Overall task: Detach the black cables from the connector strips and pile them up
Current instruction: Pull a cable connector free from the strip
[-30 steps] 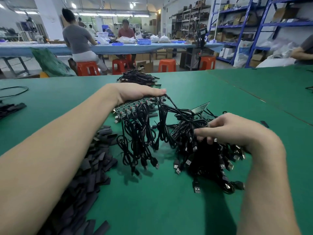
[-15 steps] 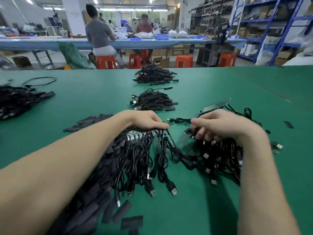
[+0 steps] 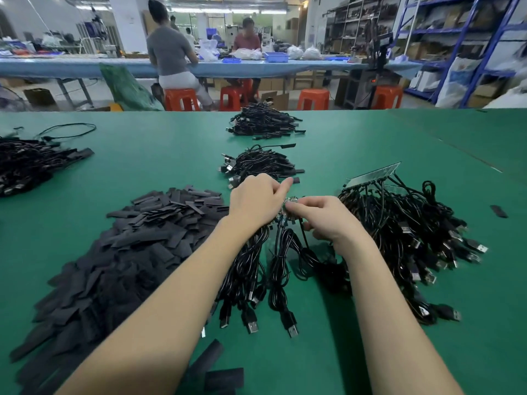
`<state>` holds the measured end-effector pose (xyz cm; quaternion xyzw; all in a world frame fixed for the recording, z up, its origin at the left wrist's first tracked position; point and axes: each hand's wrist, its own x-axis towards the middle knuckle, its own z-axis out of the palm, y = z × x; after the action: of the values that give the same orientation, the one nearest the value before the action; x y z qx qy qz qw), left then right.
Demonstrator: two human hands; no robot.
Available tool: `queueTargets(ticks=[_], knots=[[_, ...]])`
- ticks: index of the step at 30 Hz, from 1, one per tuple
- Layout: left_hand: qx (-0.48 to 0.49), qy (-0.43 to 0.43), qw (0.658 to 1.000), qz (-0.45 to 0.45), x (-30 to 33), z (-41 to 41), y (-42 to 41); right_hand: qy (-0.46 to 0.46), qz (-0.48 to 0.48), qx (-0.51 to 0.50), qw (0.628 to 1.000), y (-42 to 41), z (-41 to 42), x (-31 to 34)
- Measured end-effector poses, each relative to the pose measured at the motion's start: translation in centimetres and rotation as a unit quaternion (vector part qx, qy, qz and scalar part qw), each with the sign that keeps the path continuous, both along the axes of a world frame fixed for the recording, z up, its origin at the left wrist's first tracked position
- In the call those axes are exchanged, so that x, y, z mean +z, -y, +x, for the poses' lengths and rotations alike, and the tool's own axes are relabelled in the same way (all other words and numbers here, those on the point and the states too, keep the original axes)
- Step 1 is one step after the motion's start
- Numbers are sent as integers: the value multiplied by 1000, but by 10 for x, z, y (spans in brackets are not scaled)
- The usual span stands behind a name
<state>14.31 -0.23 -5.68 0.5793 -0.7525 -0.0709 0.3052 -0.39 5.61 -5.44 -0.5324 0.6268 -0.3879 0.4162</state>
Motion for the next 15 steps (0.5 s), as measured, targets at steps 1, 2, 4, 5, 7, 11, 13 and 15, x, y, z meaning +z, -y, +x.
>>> queueTargets(ticks=[1,2,4,5,7,11,13,15], knots=[[-1,-14,1000,-5,-1,-2,-1,16,8,-11,1000,-1,0,-1],[-1,-24,1000,-9,-2,-4,-2,29,16,-21,999,-2,-2,-2],[4,-45,999,-17,-4,-6,-4,54,25,-28,998,-2,-6,-2],[7,-55,998,-18,-4,-6,-4,65,27,-25,997,-1,-8,-2],[7,-70,997,-18,-4,-7,-5,78,28,-16,996,1,-11,-3],[-10,-75,997,-29,-2,-12,-8,141,27,-2,990,2,-14,-6],[-22,-86,995,-42,-2,-14,-10,183,36,10,982,3,-15,-7],[-35,-104,993,-49,-3,-14,-11,232,42,25,971,4,-15,-8]])
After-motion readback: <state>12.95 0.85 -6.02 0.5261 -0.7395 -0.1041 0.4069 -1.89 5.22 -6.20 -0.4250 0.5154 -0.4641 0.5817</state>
